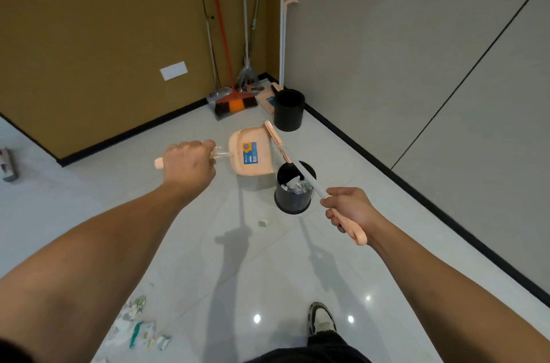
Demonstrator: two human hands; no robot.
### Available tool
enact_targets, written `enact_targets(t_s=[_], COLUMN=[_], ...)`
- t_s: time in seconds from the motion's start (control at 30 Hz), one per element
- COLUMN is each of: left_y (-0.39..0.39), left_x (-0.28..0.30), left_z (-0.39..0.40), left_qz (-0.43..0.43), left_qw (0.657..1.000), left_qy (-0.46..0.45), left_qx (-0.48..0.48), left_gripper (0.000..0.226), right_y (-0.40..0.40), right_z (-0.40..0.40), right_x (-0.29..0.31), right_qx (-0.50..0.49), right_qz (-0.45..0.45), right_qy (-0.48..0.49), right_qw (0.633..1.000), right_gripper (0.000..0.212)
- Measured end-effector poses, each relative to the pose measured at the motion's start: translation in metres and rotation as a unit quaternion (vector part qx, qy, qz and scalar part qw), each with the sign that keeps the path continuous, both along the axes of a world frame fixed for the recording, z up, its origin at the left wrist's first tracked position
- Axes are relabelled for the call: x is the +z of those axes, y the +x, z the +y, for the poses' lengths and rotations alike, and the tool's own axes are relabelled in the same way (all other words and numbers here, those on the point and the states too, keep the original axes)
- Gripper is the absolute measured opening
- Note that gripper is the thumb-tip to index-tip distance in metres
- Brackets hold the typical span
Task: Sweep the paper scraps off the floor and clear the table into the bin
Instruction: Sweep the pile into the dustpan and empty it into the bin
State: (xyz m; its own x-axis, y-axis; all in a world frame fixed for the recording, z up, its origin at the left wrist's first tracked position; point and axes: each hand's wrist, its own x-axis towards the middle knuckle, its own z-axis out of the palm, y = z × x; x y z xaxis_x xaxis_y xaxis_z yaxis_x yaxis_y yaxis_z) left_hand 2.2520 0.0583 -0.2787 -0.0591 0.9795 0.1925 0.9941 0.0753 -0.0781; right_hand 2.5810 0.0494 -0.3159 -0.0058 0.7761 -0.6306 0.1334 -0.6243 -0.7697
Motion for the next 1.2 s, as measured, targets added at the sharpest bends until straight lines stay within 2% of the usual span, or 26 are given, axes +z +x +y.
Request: enact_targets(t_s=[0.13,0.3,0.43,0.67,0.77,0.83,1.03,1.2], left_y=[-0.040,-0.078,-0.084,-0.057,-0.050,-0.046,-0.034,-0.027], left_x=[-0.016,-0.051,-0.094,-0.154,-0.167,-0.174,-0.177,-0.172], left_z=[-0.022,-0.047,-0.059,-0.072,-0.071,-0.073,-0.070,-0.094], left_qz=[-0.039,-0.046,-0.061,-0.118,-0.133,-0.123,-0.102,-0.130], left_qw=[0.998,0.990,0.972,0.924,0.904,0.900,0.895,0.875], left_qy=[-0.022,-0.068,-0.118,-0.190,-0.194,-0.197,-0.212,-0.214], left_qx=[0.048,0.118,0.195,0.309,0.357,0.368,0.379,0.414], left_gripper=[0.010,0.009,0.015,0.013,0.011,0.011,0.011,0.011], right_y=[-0.037,-0.067,-0.083,-0.089,-0.092,-0.096,-0.085,-0.110], right_z=[-0.004,0.004,0.040,0.110,0.129,0.135,0.154,0.158], right_x=[-0.010,-0.035,-0.059,-0.105,-0.126,-0.136,-0.132,-0.114], right_qx=[0.029,0.075,0.146,0.238,0.252,0.263,0.238,0.361], right_qz=[-0.012,-0.024,-0.067,-0.115,-0.133,-0.116,0.026,-0.015], right_qy=[-0.009,-0.057,-0.090,-0.156,-0.172,-0.197,-0.306,-0.241], right_qw=[0.999,0.995,0.983,0.952,0.943,0.937,0.922,0.901], right_gripper=[0.038,0.034,0.007,0.019,0.012,0.002,0.016,0.010])
